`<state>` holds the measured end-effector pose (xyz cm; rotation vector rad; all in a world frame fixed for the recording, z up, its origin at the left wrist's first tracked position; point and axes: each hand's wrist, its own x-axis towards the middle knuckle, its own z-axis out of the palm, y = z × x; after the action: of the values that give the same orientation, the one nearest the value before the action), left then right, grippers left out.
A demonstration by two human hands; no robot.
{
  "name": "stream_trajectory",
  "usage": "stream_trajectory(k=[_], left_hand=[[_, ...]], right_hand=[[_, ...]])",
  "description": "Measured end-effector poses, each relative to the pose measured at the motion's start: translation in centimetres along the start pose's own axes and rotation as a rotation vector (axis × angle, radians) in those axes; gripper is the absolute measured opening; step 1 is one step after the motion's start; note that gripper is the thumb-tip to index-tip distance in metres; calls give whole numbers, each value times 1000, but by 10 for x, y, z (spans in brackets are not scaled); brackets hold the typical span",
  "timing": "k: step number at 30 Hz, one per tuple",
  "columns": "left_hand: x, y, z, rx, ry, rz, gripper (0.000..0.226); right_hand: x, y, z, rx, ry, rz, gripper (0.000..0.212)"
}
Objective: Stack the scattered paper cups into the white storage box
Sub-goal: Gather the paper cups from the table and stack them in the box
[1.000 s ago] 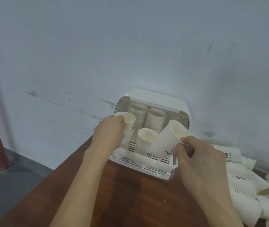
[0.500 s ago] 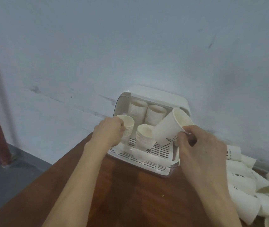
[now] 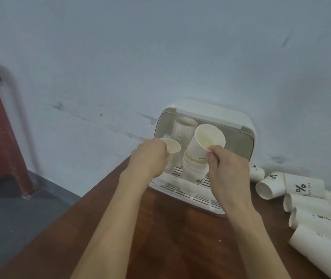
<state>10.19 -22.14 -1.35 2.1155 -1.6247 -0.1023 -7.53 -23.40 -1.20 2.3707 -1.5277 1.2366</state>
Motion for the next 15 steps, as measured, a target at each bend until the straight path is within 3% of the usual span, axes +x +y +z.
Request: stream_trajectory(k=[9,15], left_hand=[[0,0,0,9,-8,7,24],[2,-2,2,9,-17,-7,24]], right_hand=[[1,1,-6,-255,-233,24,15],[-1,-1,-1,-372,-326,-17,29]])
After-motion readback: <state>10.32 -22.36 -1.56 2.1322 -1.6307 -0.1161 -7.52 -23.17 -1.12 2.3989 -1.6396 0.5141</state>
